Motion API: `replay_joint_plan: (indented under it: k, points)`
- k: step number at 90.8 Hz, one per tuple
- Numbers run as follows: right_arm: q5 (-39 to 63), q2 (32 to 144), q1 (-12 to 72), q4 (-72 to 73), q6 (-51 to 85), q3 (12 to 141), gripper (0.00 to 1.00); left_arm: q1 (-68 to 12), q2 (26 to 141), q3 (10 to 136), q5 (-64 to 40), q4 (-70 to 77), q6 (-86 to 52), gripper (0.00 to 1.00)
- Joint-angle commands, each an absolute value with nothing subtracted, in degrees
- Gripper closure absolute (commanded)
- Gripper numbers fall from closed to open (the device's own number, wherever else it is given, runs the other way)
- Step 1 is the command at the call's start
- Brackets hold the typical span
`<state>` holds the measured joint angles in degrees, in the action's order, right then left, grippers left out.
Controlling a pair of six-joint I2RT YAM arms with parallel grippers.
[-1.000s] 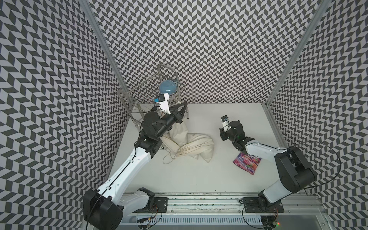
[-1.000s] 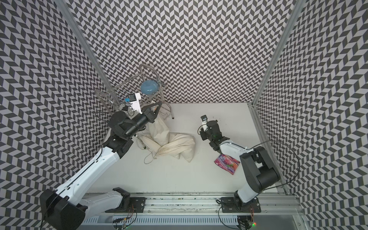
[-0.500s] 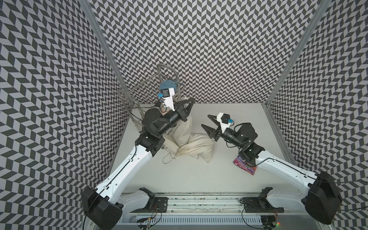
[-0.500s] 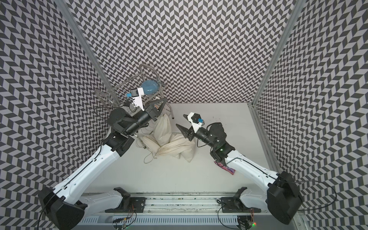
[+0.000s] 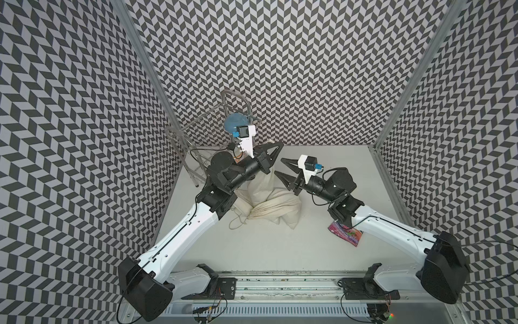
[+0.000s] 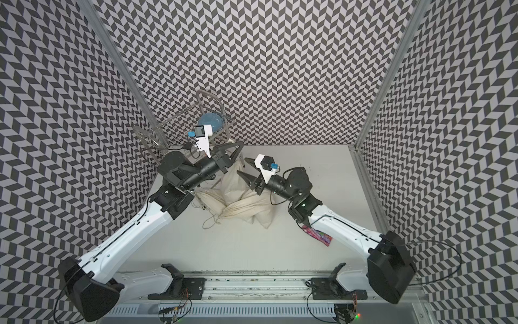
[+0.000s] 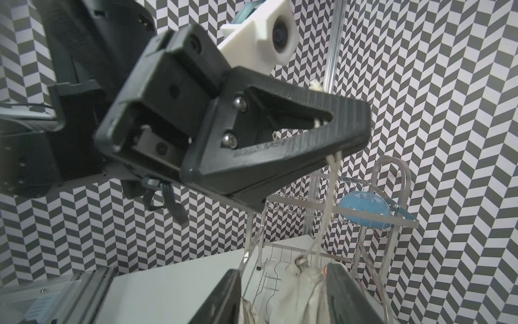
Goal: Close the soil bag
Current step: Pick up the soil bag from the center of the board.
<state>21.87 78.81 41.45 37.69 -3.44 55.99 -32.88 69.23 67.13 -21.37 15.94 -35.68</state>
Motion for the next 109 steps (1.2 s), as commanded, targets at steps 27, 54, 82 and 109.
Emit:
replay_joint_plan:
  k: [27, 54, 82, 109]
  points:
    - [18.27, 90.36, 41.48, 36.32, -2.18, 65.13, 0.85, -33.71, 65.9, 67.97, -21.75, 18.97, -35.5, 1.0]
    - [13.06, 97.36, 39.36, 34.66, 0.76, 63.59, 0.92, -33.58, 63.44, 69.61, -22.58, 20.72, -36.68, 1.0]
    - [-5.55, 105.93, 30.53, 18.23, -0.1, 70.95, 0.92, -33.13, 67.2, 88.82, -24.12, 13.15, -31.27, 1.0]
    - [-8.72, 105.09, 17.41, 10.39, 2.93, 75.86, 0.9, -29.3, 67.83, 93.45, -25.37, 12.59, -31.35, 1.0]
